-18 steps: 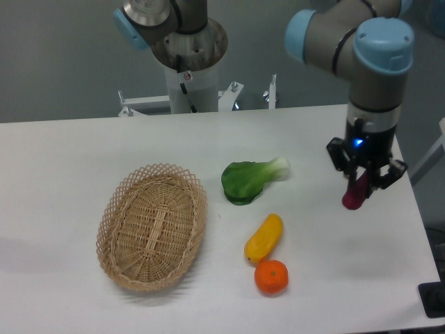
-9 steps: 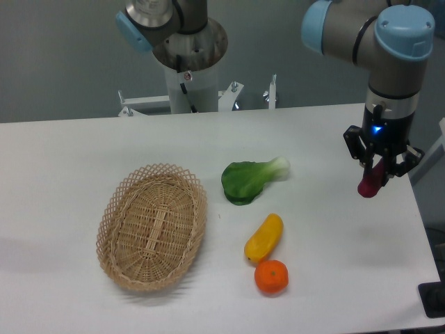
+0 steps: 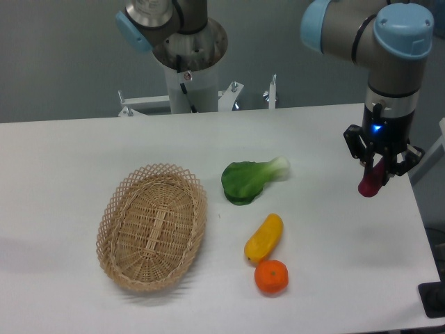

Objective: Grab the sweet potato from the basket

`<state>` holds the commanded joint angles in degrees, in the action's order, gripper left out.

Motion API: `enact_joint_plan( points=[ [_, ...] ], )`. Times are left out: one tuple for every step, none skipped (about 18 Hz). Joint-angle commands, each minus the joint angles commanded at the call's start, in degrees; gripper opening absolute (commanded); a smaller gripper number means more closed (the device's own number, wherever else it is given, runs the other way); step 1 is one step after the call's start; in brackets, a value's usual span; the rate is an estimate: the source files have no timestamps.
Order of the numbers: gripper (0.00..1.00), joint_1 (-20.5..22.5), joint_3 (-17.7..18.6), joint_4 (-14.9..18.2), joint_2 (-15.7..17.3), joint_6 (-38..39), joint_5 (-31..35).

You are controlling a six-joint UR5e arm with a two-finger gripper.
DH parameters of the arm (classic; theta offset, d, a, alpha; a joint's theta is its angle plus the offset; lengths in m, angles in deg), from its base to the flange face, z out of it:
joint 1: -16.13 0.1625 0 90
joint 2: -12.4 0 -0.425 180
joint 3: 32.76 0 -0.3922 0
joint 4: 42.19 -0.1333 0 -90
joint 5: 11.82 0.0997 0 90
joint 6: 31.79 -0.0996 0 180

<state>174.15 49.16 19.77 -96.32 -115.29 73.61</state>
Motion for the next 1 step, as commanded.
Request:
enact_joint_plan(
  points=[
    [0.14,0.00,0.00,0.00,-0.09,0.00,0.00]
  ],
)
